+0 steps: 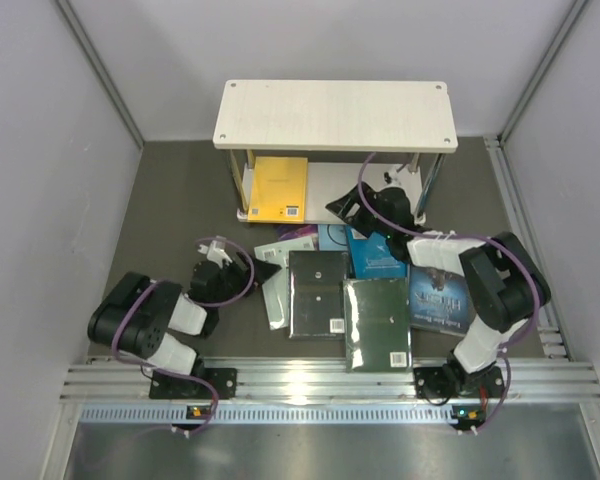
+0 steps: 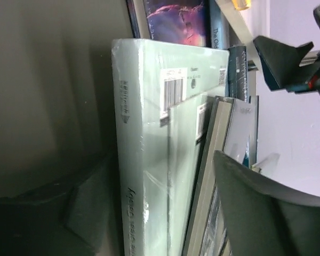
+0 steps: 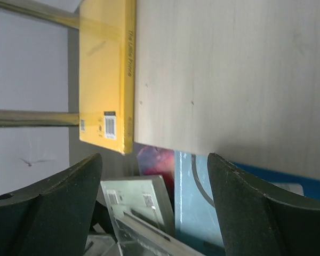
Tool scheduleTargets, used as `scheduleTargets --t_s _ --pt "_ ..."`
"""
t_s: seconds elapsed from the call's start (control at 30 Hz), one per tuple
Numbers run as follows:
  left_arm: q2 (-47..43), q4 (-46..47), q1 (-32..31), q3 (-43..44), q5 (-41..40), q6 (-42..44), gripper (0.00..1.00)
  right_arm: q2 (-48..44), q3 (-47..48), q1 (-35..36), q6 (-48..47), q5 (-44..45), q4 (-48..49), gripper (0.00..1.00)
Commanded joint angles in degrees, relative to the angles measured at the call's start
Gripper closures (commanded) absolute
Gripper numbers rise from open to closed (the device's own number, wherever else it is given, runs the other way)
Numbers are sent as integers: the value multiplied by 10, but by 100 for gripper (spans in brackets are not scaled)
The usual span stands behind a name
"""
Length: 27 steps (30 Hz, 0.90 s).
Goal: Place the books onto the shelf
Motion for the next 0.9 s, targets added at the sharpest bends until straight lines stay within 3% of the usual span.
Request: scheduleTargets --t_s 0.0,0.03,0.13,0.17,0.27,0.37,0.43,0.5,0.53,0.63,0.73,0.87 --pt "88 83 -9 -16 5 -28 25 -29 -41 -7 -33 -3 -22 20" --pt "119 107 -9 -17 13 -34 43 -30 -47 -7 -38 -4 -22 20" --pt "156 190 -9 -21 37 -54 65 -34 -67 -7 -42 -8 -22 20" --pt "158 196 -9 -22 41 -55 78 -37 -76 -8 -43 -9 -21 20" --pt "129 175 -9 -24 43 -51 100 -45 -85 -7 -47 -13 -21 21" --pt "43 50 -9 -15 26 -6 100 -61 -90 -6 -59 -10 -35 21" --pt "-65 -143 -9 6 -14 28 100 -72 -88 -7 -70 -8 -44 20" --pt "-187 -266 -9 45 -58 84 100 -87 -87 -7 -76 -6 -58 20" --pt "-227 -381 -9 57 -110 101 100 -94 -87 -8 -81 -5 -61 20" --pt "-359 -527 -8 111 -194 148 100 -119 -90 -4 -87 -4 -73 19" --pt "-431 -608 -6 161 -212 177 100 -145 -92 0 -88 -8 -80 16" --pt "-446 -667 -4 239 -211 177 100 -172 -85 12 -96 -40 -78 10"
